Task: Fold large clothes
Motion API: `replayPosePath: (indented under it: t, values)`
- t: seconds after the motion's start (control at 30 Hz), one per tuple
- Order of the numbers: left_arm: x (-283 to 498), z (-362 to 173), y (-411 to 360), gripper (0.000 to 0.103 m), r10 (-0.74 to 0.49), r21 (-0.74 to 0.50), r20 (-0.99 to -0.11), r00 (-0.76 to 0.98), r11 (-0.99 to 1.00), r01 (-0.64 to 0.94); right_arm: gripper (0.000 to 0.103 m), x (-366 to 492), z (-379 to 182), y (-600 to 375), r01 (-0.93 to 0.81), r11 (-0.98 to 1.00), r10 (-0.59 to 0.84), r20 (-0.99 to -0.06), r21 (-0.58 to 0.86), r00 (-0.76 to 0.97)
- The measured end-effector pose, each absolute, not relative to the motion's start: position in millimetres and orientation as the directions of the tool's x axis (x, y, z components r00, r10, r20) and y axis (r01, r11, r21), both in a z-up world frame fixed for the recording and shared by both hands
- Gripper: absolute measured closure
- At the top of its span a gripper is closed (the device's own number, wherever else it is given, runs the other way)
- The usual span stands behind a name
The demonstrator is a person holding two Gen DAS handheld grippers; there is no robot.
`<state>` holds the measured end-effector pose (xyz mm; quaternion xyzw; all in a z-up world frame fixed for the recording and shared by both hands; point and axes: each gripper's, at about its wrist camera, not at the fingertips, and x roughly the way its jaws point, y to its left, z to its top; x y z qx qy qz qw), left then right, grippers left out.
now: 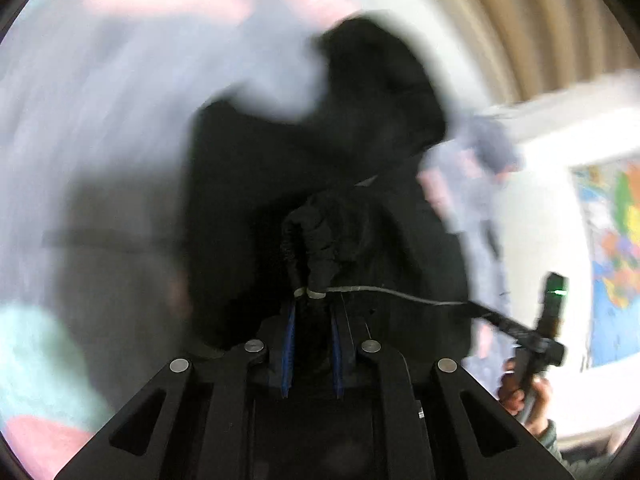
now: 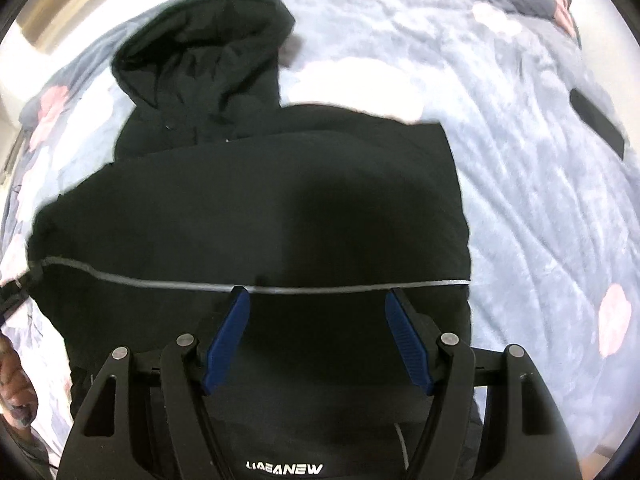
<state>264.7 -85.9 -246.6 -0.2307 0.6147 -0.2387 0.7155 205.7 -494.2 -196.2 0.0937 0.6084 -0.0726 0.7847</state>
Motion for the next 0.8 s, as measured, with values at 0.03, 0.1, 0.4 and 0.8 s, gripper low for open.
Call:
replayPosePath:
  t: [0.03, 0.1, 0.4, 0.8]
  values:
    - [264.3, -260.4, -83.0, 0.087, -0.63, -0.631, -0.769, 0.11, 0.775, 0.032, 0.03, 208.8, -207.1, -492.3, 0.217, 0.975, -0.002, -0.972, 0.051, 0.234]
    - [260.7, -277.4, -78.6, 0.085, -0.666, -0.671, -0.737, 0.115, 0.741, -0.007, 0.03, 213.8, -234.5, -487.9, 0.2, 0.98, -0.046, -0.983, -0.01, 0.178]
    - [240.6, -227.2, -63.0, 0.083, -0.546, -0.55, -0.815, 0.195, 0.834, 0.038, 0.026, 221.9, -246.1, -491.7, 0.217, 0.976, -0.032, -0.993, -0.007, 0.112]
    - [255.1, -210.8, -180.9, 0.06, -0.501, -0.461, -0.853, 0.146, 0.854, 0.24, 0.024, 281.0, -239.5, -538.4, 0.361, 0.931, -0.017, -0.982, 0.053, 0.189]
